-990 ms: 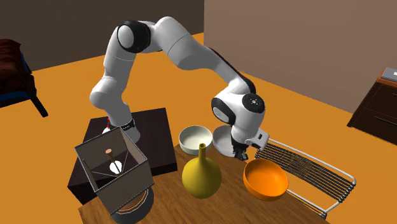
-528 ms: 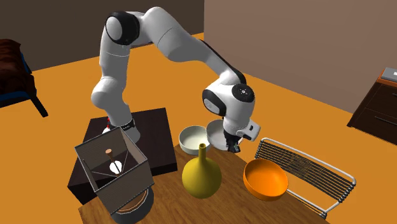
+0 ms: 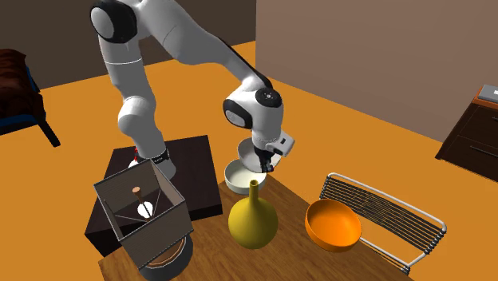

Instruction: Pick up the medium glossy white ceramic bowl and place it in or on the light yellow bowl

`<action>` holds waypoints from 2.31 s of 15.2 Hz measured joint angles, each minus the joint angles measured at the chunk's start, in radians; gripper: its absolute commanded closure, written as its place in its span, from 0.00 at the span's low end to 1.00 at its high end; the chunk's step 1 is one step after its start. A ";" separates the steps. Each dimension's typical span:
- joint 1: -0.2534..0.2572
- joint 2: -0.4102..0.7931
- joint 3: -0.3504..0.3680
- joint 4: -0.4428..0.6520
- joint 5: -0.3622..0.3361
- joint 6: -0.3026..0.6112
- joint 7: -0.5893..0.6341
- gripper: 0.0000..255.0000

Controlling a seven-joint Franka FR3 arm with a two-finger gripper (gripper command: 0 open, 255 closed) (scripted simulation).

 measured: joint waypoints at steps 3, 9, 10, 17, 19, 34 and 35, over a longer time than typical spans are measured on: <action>0.011 -0.138 0.014 -0.133 -0.087 0.036 0.084 1.00; 0.017 -0.186 0.028 -0.240 -0.103 0.109 0.106 1.00; 0.020 -0.172 0.025 -0.243 -0.090 0.122 0.093 1.00; 0.041 -0.071 0.015 -0.256 0.023 0.207 -0.006 1.00; 0.046 -0.037 0.017 -0.256 0.066 0.230 -0.042 1.00; 0.048 0.036 0.031 -0.253 0.165 0.273 -0.121 0.00; 0.048 0.036 0.031 -0.253 0.165 0.273 -0.121 0.00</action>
